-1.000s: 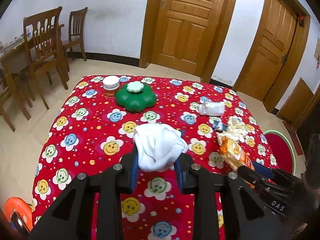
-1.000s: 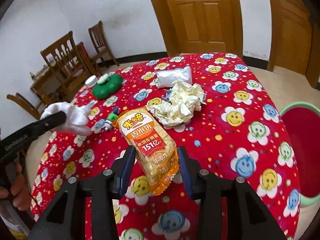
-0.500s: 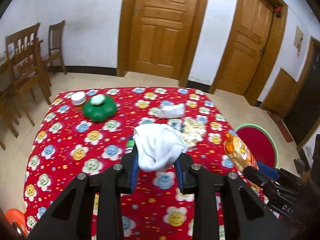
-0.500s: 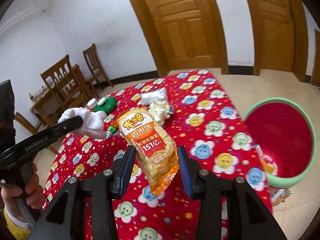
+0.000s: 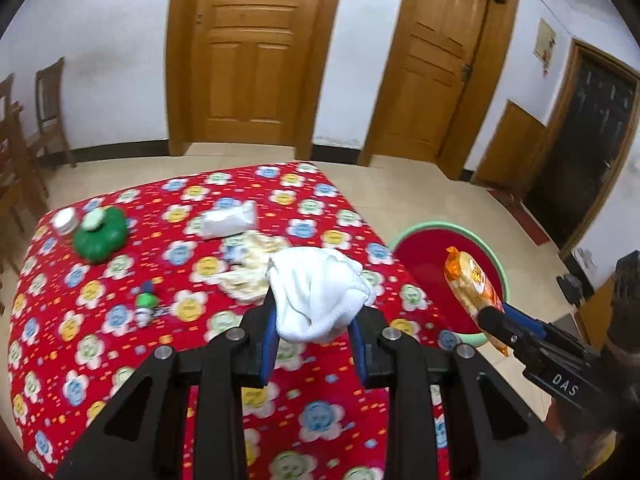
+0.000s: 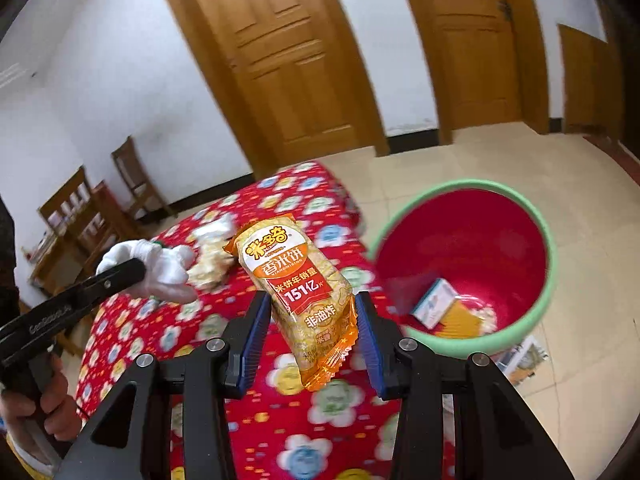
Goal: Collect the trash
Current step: 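Carry tissue and snack bag over the red bin and release both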
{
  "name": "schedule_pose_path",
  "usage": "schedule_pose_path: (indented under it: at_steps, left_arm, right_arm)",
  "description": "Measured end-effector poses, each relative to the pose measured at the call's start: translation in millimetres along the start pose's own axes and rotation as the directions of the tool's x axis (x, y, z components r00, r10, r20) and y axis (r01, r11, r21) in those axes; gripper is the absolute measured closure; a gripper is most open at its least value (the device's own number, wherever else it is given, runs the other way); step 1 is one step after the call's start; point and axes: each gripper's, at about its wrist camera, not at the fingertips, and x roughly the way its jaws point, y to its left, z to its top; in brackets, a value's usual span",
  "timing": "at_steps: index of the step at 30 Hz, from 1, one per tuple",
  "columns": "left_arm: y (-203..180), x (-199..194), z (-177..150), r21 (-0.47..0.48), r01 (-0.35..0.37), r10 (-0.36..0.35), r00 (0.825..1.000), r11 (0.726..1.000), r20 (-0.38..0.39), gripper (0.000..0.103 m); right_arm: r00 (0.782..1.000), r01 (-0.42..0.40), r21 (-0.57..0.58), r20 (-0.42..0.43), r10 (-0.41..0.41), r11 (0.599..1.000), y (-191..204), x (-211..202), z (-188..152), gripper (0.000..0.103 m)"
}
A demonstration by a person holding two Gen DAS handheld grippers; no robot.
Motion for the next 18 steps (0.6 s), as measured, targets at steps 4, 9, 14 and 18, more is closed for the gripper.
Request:
schedule_pose_path:
  at_steps: [4,9,14,18]
  left_arm:
    - [-27.2,20.9,3.4,0.038,0.048,-0.047,0.999,0.998,-0.028,0.073]
    - [-56.7,46.7,7.6,0.082,0.091,-0.087,0.995,0.992,-0.058,0.073]
    - [-85.7,74.9,11.3,0.125,0.123,-0.111,0.989,0.985,-0.096,0.073]
    - [-103.4,96.8,13.5,0.149,0.150,-0.132,0.983,0.977,-0.127,0.073]
  right_arm:
    - [0.998,0.057,0.047,0.005,-0.057,0.997,-27.2,1.5,3.2,0.059]
    - [0.994,0.111,0.130,-0.009,-0.111,0.985,-62.9,8.6,4.8,0.059]
    - [0.988,0.154,0.196,-0.021,-0.153,0.968,-90.6,15.3,6.6,0.058]
    - [0.985,0.173,0.233,-0.035,-0.170,0.957,-107.3,22.0,6.5,0.057]
